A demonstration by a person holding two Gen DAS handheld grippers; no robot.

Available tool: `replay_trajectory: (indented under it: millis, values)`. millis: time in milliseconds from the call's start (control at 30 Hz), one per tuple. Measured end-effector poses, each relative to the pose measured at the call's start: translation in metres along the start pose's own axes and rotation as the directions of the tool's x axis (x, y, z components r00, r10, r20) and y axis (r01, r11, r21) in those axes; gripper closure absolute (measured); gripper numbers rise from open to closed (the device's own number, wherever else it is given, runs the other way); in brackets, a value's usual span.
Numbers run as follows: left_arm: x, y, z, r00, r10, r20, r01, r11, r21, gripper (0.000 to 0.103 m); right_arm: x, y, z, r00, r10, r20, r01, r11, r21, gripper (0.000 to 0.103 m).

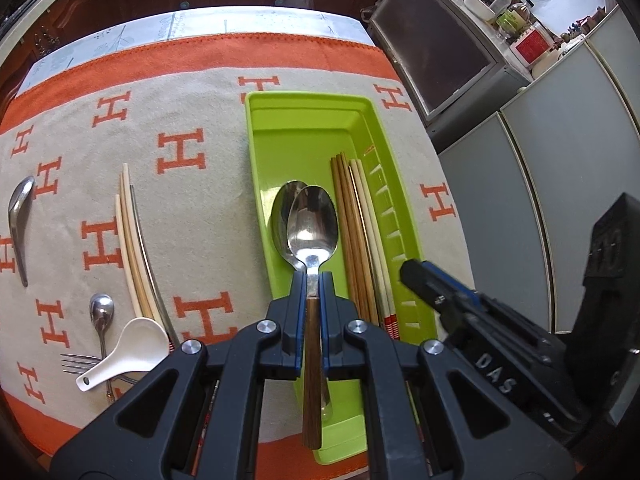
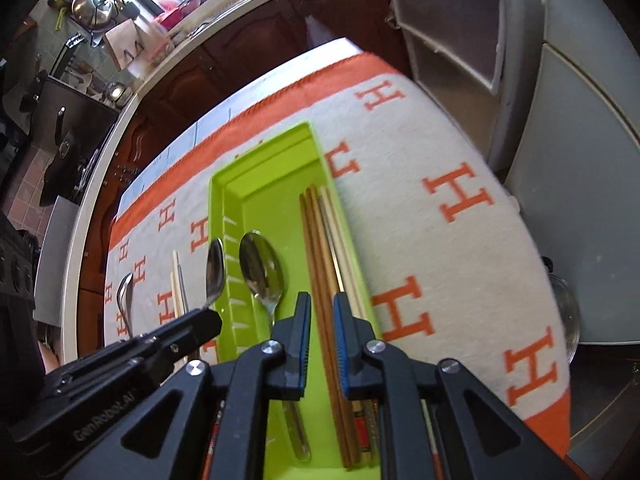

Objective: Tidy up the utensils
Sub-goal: 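Carry both spoons into the lime-green tray and open both tools, then move both open tools back over the remaining utensils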

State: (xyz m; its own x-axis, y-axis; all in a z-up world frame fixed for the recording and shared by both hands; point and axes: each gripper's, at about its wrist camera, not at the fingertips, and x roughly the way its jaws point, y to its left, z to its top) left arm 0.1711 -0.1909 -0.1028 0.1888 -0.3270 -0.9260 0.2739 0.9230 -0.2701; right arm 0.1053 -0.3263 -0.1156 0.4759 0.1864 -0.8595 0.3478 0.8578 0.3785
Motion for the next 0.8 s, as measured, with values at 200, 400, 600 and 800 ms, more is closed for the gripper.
replay_trajectory:
  millis: [200,400,600,800]
  values:
    - [0.000,-0.007,-0.004,1.000,-0.001,-0.013,0.001,1.000,0.021,0.099,-0.004,-0.001,0.000,1.000,-0.014,0.007,0.014,1.000,0.003,0.092]
    - [-0.014,0.000,-0.018,1.000,0.014,-0.005,-0.014,0.999,0.043,0.099,-0.007,0.010,-0.009,1.000,-0.026,0.002,0.026,0.999,-0.037,0.092]
    - [-0.036,0.029,-0.049,0.997,0.068,0.027,-0.070,0.996,0.056,0.099,-0.009,0.028,-0.020,1.000,-0.029,-0.007,0.028,0.997,-0.078,0.092]
    - [-0.056,0.081,-0.083,0.989,0.139,0.052,-0.140,0.990,0.012,0.098,-0.010,0.054,-0.034,0.999,-0.035,-0.012,0.033,0.990,-0.137,0.092]
